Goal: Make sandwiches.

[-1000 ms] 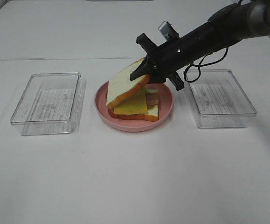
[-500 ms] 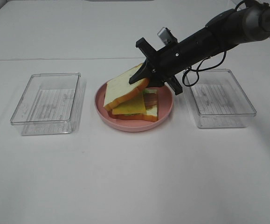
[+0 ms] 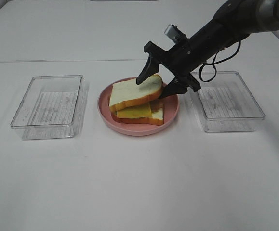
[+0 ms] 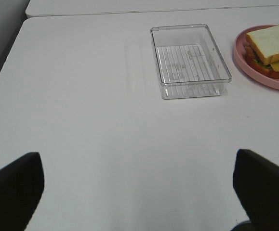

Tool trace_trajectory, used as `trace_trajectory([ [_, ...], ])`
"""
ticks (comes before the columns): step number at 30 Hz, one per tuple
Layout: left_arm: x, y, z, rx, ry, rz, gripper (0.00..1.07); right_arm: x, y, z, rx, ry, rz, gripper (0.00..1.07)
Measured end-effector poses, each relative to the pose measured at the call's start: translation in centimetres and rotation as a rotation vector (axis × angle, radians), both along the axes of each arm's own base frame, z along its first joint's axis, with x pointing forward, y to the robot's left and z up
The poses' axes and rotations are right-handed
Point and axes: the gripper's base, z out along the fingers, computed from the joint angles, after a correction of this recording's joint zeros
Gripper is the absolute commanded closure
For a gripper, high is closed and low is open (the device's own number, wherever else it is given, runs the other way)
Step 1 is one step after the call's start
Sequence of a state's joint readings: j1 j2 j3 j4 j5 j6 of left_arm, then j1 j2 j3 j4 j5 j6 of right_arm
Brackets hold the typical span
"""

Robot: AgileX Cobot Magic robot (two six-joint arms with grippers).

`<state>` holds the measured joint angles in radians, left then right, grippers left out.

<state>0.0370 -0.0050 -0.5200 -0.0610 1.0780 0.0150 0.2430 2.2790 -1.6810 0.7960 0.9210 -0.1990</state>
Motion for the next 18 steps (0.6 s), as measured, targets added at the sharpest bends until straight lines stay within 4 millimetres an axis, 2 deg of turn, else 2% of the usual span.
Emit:
trace_trajectory([
  [2,0.0,0.0,0.0,0.0,0.0,0.0,0.07,-0.2,-0.6,1.3,-0.073,-0.036,0.023,0.36],
  [11,0.0,0.0,0.0,0.0,0.0,0.0,0.07,-1.0,-2.2,3.7,-0.247,-0.063,0.08,0.35],
  [12,0.0,0.0,0.0,0.0,0.0,0.0,0.07,-1.3,-2.6,4.6,-0.291,-0.08,0.085,0.31],
  [14,0.0,0.0,0.0,0.0,0.0,0.0,0.07,-1.3,-2.8,5.1,-0.31,-0.096,0.086,0.28],
  [15,0.0,0.0,0.0,0.0,0.0,0.0,0.07,-1.4,-3.2,6.3,-0.344,-0.133,0.092,0.23],
  [16,0.0,0.0,0.0,0.0,0.0,0.0,0.07,-1.4,-3.2,6.3,-0.344,-0.133,0.092,0.23],
  [18,0.0,0.0,0.0,0.0,0.0,0.0,0.07,-1.5,-3.8,8.1,-0.408,-0.192,0.096,0.19],
])
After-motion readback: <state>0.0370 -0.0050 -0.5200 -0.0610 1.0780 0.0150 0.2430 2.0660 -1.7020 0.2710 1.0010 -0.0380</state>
